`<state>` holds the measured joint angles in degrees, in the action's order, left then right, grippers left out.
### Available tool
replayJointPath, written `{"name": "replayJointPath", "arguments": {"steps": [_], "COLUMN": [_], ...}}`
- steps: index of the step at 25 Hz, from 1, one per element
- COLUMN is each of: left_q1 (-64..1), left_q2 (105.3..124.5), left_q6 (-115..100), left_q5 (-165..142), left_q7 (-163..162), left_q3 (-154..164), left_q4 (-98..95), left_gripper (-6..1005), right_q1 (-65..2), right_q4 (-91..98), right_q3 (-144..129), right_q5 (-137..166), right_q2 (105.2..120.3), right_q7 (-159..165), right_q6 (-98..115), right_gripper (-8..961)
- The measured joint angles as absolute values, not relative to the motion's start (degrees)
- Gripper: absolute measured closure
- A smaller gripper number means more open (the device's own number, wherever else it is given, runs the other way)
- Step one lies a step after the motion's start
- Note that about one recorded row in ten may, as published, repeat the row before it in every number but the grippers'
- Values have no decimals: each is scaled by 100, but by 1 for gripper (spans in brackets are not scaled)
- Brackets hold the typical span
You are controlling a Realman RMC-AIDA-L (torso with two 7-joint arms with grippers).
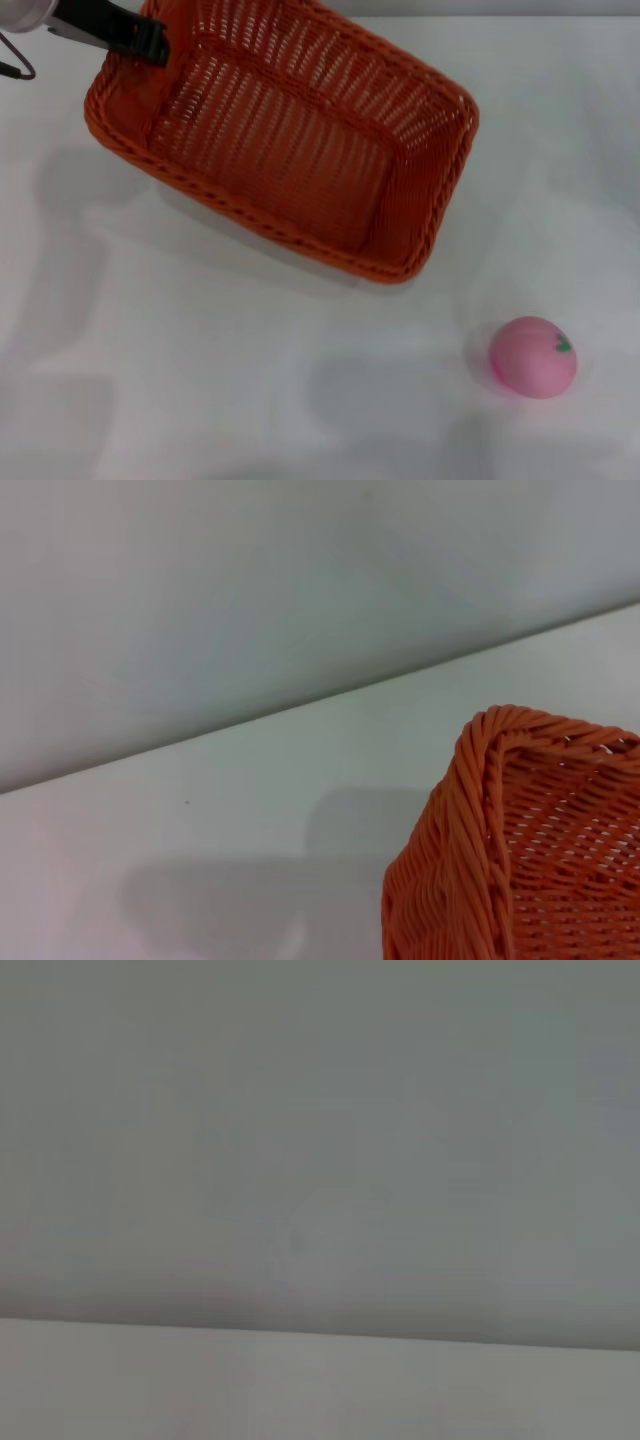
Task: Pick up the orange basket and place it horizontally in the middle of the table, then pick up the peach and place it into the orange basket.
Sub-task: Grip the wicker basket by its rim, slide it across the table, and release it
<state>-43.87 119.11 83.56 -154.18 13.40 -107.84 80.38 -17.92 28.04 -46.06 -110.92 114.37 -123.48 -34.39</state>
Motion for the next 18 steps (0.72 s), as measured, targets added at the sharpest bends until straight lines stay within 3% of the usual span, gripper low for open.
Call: {"name": "replayJointPath", "arguments": {"steps": [18], "left_q1": [-4472], "left_q2": [11914], "left_q6": [7438], "left_q5": [-15011], "left_q7": [678], "left_q3": [-10403], "left_q4": [7035], "left_gripper": [853], "right_q1": [-1810], "right_q4": [2813], "right_q3": [-4676], "right_q5": [-11092], "right_q2": [11424], "right_q7": [-12349], "right_q6": [-3407], "right_gripper": [96]}}
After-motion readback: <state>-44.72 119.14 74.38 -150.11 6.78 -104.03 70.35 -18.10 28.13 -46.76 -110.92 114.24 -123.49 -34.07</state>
